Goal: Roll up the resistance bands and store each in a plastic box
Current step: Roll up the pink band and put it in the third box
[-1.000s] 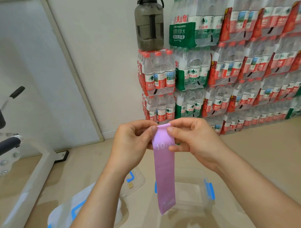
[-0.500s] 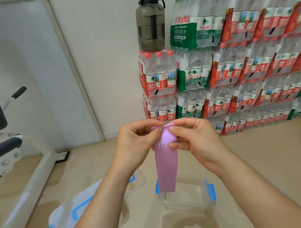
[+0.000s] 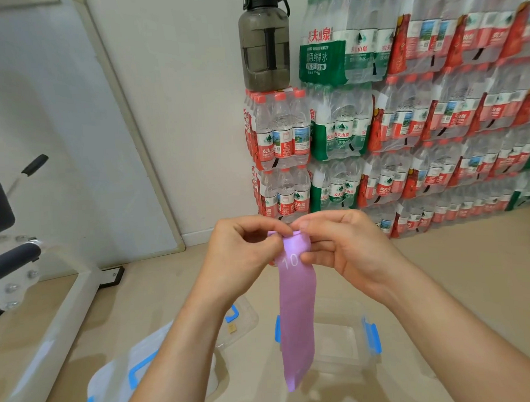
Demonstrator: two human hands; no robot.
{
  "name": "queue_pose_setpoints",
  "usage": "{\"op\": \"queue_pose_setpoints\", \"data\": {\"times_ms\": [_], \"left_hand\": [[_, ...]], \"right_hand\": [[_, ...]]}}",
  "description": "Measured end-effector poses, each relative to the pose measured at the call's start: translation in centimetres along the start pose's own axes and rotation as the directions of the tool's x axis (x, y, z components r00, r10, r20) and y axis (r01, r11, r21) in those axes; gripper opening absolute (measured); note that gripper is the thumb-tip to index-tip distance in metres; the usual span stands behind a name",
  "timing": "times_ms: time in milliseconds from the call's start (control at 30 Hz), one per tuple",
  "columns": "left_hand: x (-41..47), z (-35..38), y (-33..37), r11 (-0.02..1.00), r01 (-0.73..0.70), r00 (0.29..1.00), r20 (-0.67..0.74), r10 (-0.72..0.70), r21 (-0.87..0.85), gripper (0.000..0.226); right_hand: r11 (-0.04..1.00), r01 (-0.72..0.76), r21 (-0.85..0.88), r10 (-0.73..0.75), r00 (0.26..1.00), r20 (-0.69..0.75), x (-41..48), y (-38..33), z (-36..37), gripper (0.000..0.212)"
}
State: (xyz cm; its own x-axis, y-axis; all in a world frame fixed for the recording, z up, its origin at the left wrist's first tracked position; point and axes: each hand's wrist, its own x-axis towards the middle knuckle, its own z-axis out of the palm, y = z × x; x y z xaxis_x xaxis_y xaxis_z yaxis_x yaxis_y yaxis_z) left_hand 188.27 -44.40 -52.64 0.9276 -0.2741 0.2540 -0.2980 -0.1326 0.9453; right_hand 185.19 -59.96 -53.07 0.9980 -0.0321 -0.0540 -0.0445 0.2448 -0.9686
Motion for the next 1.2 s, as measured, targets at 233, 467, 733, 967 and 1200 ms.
{"op": "queue_pose_setpoints", "data": {"times_ms": [233, 467, 733, 967, 1200], "left_hand": [[-0.16, -0.34, 0.07, 0.999, 0.037, 0.999, 0.024, -0.037, -0.003, 0.016], [0.09, -0.15, -0.25, 0.989, 0.018, 0.999, -0.031, -0.013, 0.146, 0.029], [0.04, 0.26, -0.60, 0.954, -0.087, 0.994, -0.034, 0.101, 0.286, 0.032], [0.11, 0.17, -0.67, 0.998, 0.006, 0.999, 0.038, -0.009, 0.060, 0.010], [0.12, 0.49, -0.54, 0.995, 0.067, 0.998, 0.022, -0.066, -0.074, 0.007]], "right_hand": [[0.973, 0.083, -0.215, -0.094, 0.995, -0.041, -0.12, 0.16, -0.05, 0.010], [0.917, 0.139, -0.373, -0.168, 0.985, -0.046, -0.03, 0.14, -0.20, 0.009], [0.977, 0.038, -0.211, -0.055, 0.996, -0.073, 0.06, 0.21, -0.18, 0.011], [0.974, 0.093, -0.206, -0.110, 0.991, -0.076, 0.03, 0.17, -0.30, 0.013], [0.947, 0.157, -0.280, -0.182, 0.981, -0.067, -0.02, 0.17, -0.42, 0.014]]}}
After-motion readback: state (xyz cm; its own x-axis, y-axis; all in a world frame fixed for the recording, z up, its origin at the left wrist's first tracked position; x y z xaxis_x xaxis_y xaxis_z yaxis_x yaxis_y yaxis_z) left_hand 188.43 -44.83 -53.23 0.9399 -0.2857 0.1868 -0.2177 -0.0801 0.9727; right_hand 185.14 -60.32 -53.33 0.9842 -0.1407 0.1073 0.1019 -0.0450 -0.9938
